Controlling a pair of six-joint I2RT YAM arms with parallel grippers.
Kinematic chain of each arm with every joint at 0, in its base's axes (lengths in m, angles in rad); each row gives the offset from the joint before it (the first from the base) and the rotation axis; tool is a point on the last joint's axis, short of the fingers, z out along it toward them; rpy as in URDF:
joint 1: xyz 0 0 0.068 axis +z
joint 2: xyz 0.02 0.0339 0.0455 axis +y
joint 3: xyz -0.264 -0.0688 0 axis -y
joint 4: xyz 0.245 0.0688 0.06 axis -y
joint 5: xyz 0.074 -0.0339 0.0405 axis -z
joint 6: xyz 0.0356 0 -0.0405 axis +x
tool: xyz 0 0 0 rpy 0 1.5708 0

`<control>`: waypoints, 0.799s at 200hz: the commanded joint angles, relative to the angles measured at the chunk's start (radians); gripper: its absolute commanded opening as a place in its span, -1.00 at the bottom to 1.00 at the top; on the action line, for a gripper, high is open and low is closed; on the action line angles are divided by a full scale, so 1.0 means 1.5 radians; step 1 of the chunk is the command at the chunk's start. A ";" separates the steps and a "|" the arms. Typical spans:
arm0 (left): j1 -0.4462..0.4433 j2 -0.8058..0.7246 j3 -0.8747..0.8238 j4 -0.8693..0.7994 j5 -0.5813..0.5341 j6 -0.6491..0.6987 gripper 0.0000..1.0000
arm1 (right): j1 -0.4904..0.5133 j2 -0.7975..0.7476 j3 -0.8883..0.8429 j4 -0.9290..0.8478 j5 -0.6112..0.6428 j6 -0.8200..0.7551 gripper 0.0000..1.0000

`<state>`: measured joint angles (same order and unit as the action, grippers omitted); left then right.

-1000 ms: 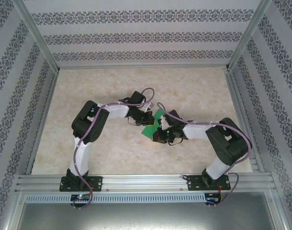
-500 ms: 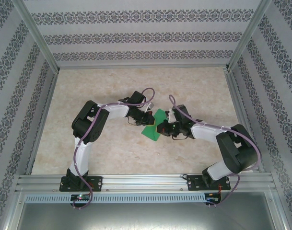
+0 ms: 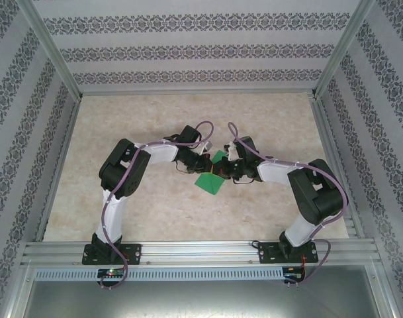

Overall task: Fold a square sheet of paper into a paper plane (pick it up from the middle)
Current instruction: Fold the triangle a second time at the center of the table.

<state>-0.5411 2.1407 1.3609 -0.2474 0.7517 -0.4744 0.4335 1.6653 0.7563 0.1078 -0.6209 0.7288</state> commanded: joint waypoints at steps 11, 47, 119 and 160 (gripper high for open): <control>0.005 0.039 -0.011 -0.067 -0.061 0.018 -0.95 | -0.018 0.029 -0.038 -0.003 0.034 -0.019 -1.00; 0.004 0.039 -0.012 -0.069 -0.063 0.018 -0.95 | -0.024 -0.010 -0.046 0.008 0.009 -0.004 -1.00; 0.006 0.036 -0.011 -0.071 -0.058 0.020 -0.95 | -0.032 0.031 -0.021 -0.005 0.027 -0.024 -1.00; 0.007 0.034 -0.016 -0.070 -0.060 0.021 -0.95 | -0.038 0.042 -0.015 -0.058 0.067 -0.061 -1.00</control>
<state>-0.5411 2.1407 1.3621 -0.2489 0.7521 -0.4740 0.3878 1.7191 0.7128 0.0914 -0.5819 0.6979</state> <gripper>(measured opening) 0.064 0.042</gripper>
